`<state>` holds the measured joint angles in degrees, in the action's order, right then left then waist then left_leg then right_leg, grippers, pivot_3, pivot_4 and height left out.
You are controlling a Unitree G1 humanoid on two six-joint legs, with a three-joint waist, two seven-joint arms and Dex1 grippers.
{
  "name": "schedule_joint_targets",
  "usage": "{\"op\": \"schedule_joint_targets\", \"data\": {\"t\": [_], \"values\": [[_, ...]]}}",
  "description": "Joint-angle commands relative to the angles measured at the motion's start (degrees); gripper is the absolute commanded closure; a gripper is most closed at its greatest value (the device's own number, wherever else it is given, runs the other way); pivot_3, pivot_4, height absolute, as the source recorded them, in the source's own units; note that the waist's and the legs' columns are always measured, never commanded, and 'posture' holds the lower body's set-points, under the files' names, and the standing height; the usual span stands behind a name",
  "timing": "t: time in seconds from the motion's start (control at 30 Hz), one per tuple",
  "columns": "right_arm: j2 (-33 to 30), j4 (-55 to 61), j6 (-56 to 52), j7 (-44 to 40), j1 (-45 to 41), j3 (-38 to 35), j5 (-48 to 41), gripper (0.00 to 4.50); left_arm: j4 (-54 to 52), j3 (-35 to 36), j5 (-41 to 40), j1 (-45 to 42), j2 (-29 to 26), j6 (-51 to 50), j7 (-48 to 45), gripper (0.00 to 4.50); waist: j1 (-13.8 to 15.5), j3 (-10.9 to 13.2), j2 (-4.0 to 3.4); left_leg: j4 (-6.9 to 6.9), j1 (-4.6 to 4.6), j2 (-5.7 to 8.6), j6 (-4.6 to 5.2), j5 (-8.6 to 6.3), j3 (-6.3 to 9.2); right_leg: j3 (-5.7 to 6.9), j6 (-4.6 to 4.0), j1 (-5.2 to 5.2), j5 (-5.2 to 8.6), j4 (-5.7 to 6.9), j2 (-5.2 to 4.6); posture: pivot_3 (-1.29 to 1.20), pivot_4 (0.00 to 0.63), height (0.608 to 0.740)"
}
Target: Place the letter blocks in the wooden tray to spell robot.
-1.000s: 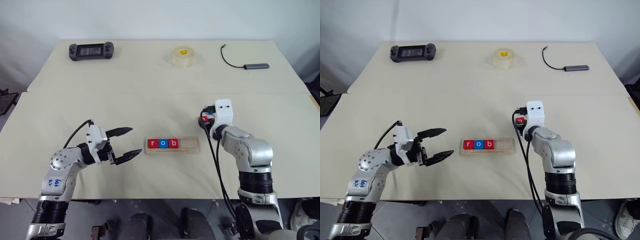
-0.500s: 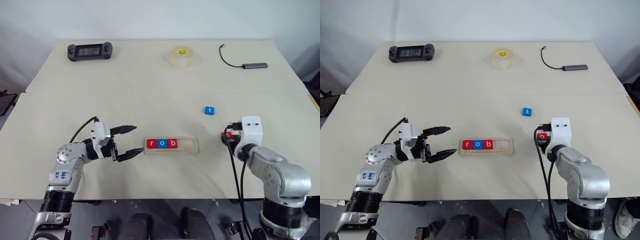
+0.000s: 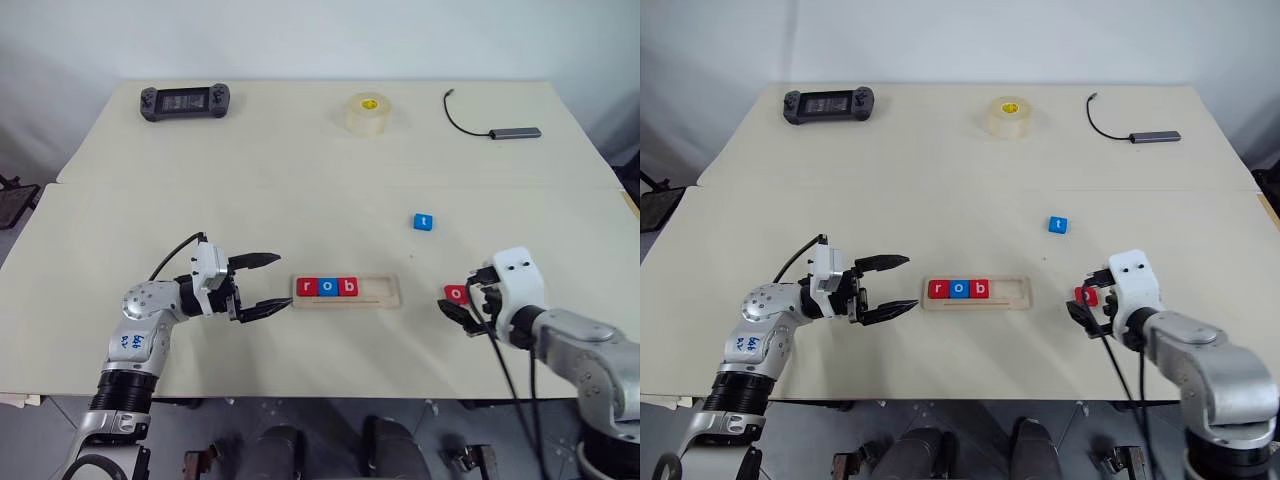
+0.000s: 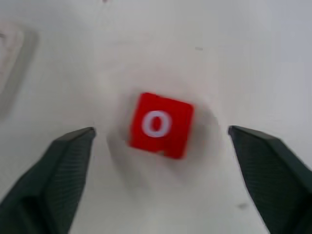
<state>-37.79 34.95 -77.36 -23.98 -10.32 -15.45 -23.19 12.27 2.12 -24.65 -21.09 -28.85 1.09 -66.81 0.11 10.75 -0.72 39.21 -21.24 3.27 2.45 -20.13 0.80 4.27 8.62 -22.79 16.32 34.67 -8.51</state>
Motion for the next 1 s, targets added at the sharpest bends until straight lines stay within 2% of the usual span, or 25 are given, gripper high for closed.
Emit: {"op": "schedule_joint_targets", "data": {"t": [0.03,0.1,0.13,0.2,0.33,0.47,0.6,0.8,1.0], "values": [[-10.46,-6.49,18.73,-15.96,1.93,3.23,0.64,0.05,-1.63,1.16,-0.09,0.98,-0.27,1.19,0.31,0.0,-0.06,0.0,0.01,0.0,0.0,-0.02,0.0,0.0,-0.01,0.01,0.0,0.01,0.0,-0.01,0.01,0.0,0.15,0.74],[-17.56,-13.41,35.34,-28.06,3.11,6.4,3.68,0.05,-2.97,1.27,-0.35,1.88,-0.44,1.12,0.52,0.0,-0.17,0.01,0.01,-0.03,0.02,-0.02,0.01,0.0,-0.09,-0.01,0.01,0.02,-0.01,-0.06,0.02,0.0,0.15,0.74],[-19.37,-18.03,44.89,-35.33,2.47,7.82,4.21,0.05,-3.7,1.32,-0.63,2.3,-0.45,0.82,0.67,0.0,-0.22,0.02,0.03,-0.02,0.04,-0.03,0.02,-0.01,-0.13,0.0,0.04,0.07,-0.02,-0.12,0.02,0.0,0.15,0.74],[-20.62,-27.67,55.65,-41.7,-1.78,11.31,6.33,0.05,-4.89,1.49,-0.87,2.95,-0.56,0.58,1.1,0.0,-0.44,0.09,0.16,-0.02,0.08,-0.09,0.02,-0.01,-0.17,0.02,0.08,0.14,-0.04,-0.22,0.05,0.0,0.15,0.74],[-19.87,-42.44,66.09,-49.73,-11.44,17.96,10.74,0.05,-8.31,1.4,-1.26,4.56,-0.71,-0.59,2.1,0.0,-0.38,0.12,0.2,0.06,0.14,-0.2,0.01,0.01,-0.27,0.01,0.14,0.2,-0.07,-0.26,0.04,0.0,0.15,0.74],[-17.1,-53.41,72.0,-53.67,-19.43,22.33,14.09,0.05,-10.84,1.29,-1.33,5.65,-0.84,-1.57,2.71,0.0,-0.25,0.12,0.19,0.09,0.1,-0.21,-0.01,0.02,-0.2,0.08,0.14,0.2,-0.07,-0.3,0.02,0.0,0.15,0.74],[-15.31,-58.9,75.16,-56.26,-22.84,24.77,16.3,0.98,-12.2,1.48,-1.26,6.37,-1.16,-1.92,2.76,0.0,0.02,0.12,0.19,0.09,0.02,-0.2,-0.03,0.02,0.01,0.22,0.14,0.23,-0.07,-0.38,0.02,0.0,0.15,0.74],[-15.19,-61.63,78.06,-58.82,-24.34,25.82,17.7,3.06,-12.72,1.26,-0.81,7.02,-1.84,-1.47,2.45,0.0,-0.07,0.11,0.19,0.1,0.01,-0.18,-0.04,0.02,0.06,0.29,0.14,0.29,-0.07,-0.46,0.01,0.0,0.15,0.74],[-14.39,-63.27,79.01,-58.84,-27.76,25.42,18.08,3.08,-12.33,1.61,-0.86,7.75,-1.75,-0.56,2.52,0.0,-0.17,0.11,0.19,0.1,0.0,-0.18,-0.05,0.02,0.06,0.3,0.14,0.29,-0.07,-0.47,0.01,0.0,0.15,0.74]]}}
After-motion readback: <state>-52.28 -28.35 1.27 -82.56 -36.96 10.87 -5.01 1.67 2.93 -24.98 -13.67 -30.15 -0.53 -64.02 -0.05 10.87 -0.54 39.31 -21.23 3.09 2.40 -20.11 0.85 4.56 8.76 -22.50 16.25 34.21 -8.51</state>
